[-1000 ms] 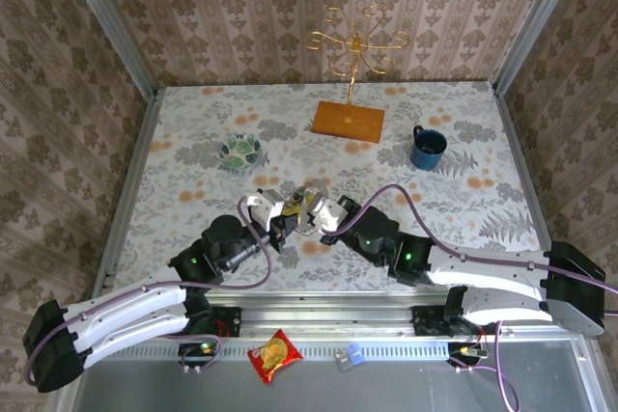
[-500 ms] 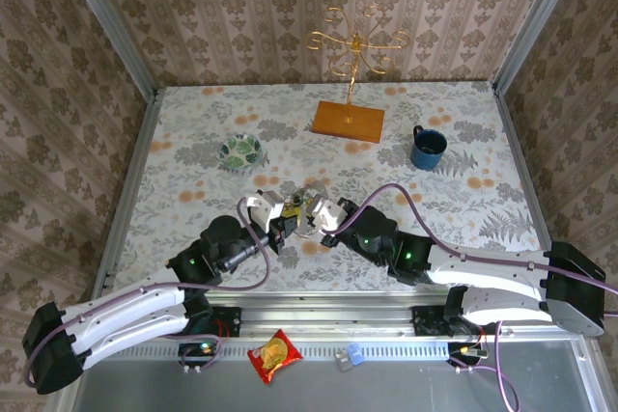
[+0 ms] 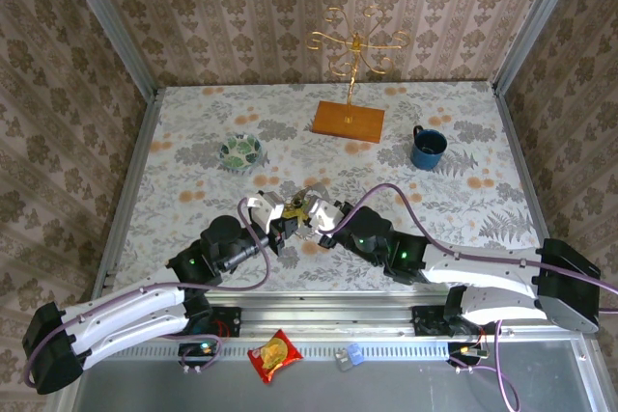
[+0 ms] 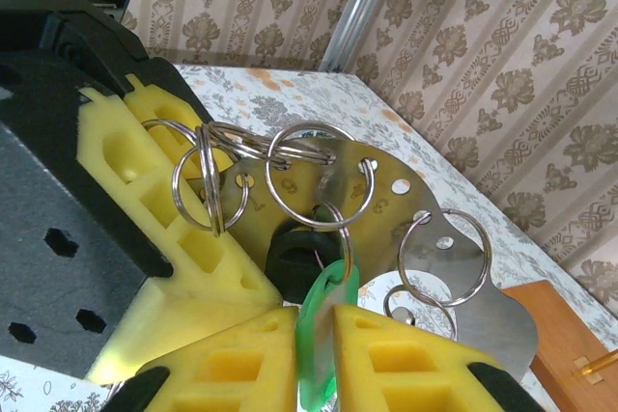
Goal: Put the keys on the keyring
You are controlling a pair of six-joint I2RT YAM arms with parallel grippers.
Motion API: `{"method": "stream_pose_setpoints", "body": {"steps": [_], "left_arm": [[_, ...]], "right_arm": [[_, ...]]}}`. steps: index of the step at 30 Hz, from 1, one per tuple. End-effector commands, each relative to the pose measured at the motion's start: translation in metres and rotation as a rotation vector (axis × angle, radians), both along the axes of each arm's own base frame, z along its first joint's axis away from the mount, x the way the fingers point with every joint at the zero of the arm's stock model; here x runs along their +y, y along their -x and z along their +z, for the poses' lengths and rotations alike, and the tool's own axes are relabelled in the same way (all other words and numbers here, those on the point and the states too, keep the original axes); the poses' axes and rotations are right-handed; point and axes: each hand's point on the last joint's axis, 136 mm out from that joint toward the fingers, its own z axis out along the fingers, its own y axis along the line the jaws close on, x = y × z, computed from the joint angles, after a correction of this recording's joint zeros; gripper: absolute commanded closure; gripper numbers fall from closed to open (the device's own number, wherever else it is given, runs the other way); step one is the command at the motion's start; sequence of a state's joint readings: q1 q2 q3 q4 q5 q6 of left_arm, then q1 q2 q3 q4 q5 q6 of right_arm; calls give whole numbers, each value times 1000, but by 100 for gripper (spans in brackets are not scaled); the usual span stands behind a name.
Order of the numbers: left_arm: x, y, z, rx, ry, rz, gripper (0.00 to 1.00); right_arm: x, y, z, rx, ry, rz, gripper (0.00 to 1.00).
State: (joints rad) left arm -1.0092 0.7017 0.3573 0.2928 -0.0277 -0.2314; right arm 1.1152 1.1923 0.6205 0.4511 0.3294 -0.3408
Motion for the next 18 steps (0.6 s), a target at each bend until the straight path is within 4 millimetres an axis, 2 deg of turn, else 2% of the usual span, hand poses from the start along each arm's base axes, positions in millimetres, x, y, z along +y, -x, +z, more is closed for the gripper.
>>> {"method": "stream_pose_setpoints", "body": {"steps": [1, 4, 7, 14, 18], "left_arm": [[-4, 6, 31, -66, 67, -38, 100], [-4, 6, 31, -66, 68, -38, 100], [-4, 6, 29, -63, 62, -38, 100], [-2, 7, 23, -64, 61, -35, 100], [-2, 7, 20, -64, 56, -39, 100]], "right_arm": [[1, -8, 18, -28, -52, -28, 82], [-2, -10, 19, -38, -47, -49, 89], [-8, -13, 22, -51, -43, -77, 100], [-27, -10, 26, -32, -22, -97, 100], [-28, -6, 23, -19, 6, -73, 100]]}}
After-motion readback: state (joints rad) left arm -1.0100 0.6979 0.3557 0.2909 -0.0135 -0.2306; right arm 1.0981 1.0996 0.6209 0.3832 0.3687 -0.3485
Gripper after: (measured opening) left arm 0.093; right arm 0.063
